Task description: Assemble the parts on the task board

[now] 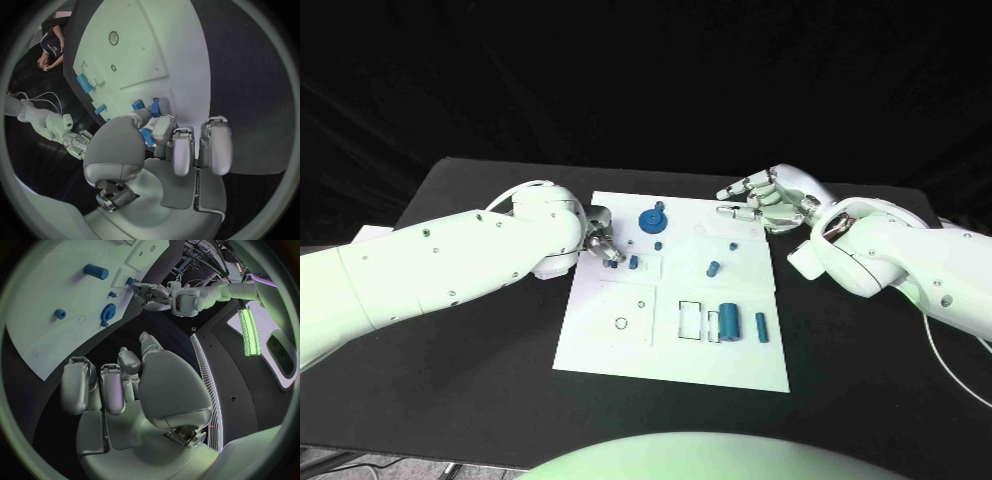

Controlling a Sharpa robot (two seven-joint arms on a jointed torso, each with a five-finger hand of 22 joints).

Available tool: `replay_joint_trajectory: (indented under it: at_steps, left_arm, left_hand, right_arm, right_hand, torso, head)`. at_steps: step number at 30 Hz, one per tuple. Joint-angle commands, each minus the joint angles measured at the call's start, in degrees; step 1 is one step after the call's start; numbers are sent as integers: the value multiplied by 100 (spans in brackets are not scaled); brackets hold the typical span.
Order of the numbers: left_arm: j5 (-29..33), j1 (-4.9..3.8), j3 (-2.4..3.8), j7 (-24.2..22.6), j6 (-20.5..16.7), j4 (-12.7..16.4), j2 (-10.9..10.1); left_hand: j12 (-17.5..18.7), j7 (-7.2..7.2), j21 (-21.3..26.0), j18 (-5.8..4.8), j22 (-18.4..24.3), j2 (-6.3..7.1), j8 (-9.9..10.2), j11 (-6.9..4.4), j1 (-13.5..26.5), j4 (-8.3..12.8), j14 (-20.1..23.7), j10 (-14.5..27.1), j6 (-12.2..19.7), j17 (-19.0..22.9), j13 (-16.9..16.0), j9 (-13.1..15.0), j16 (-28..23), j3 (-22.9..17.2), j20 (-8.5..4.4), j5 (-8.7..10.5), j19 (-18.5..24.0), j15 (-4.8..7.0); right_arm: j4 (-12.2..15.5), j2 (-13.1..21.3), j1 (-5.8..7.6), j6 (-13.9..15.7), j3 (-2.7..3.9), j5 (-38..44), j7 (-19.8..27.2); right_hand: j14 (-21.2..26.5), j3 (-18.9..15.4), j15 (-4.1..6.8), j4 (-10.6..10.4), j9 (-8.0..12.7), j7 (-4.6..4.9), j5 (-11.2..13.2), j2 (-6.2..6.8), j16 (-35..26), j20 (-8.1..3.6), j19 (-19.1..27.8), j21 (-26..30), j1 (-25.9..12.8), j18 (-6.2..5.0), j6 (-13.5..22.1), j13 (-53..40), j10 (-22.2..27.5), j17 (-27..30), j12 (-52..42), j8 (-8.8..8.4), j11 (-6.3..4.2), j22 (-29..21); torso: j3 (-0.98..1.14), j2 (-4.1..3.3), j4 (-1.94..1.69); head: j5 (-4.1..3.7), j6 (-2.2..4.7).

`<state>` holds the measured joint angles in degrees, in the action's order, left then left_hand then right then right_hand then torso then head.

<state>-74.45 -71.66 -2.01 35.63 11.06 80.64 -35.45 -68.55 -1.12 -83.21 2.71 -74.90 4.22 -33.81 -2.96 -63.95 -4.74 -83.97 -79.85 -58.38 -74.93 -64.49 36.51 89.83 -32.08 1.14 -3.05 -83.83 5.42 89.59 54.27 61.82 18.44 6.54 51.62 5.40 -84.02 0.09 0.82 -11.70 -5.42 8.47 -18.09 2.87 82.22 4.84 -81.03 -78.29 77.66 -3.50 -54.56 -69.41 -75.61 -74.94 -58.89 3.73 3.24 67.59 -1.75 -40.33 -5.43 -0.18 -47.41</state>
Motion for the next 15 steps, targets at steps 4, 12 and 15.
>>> replay_joint_trajectory:
  at_steps: [4,12,15]
  left_arm:
    - [53,75,-62,73,411,16,0]
    - [52,75,-62,70,382,15,-2]
    - [52,75,-62,70,377,16,-4]
  left_hand:
    - [-9,51,-13,-57,-716,-27,-36,-2,-72,27,-603,-41,-12,-1507,-6,-3,17,4,-28,-33,-204,18]
    - [-5,51,-9,-56,-711,-29,-36,-2,-74,28,-603,-39,-14,-1507,-1,-4,17,8,-28,-33,-202,18]
    - [0,48,-2,-54,-705,-12,-32,1,-65,28,-603,-38,-14,-1507,3,-6,17,44,-27,-30,-198,17]
  right_arm:
    - [3,-9,-5,-84,0,10,44]
    - [8,-11,-6,-84,0,10,48]
    - [10,-10,-6,-84,0,10,48]
  right_hand:
    - [-346,-35,27,6,-5,5,-29,-46,-29,-4,46,32,-13,-97,-33,6,32,-464,3,21,13,-5]
    - [-346,-35,27,6,-5,5,-29,-46,-29,-4,46,32,-13,-97,-33,6,32,-464,3,21,13,-5]
    - [-346,-35,27,6,-5,5,-29,-46,-29,-4,46,32,-13,-97,-33,6,32,-464,3,21,13,-5]
  torso:
    - [3,1,2]
    - [3,-1,1]
    - [3,-4,6]
  head:
    - [1,-1]
    - [1,-3]
    - [3,-7]
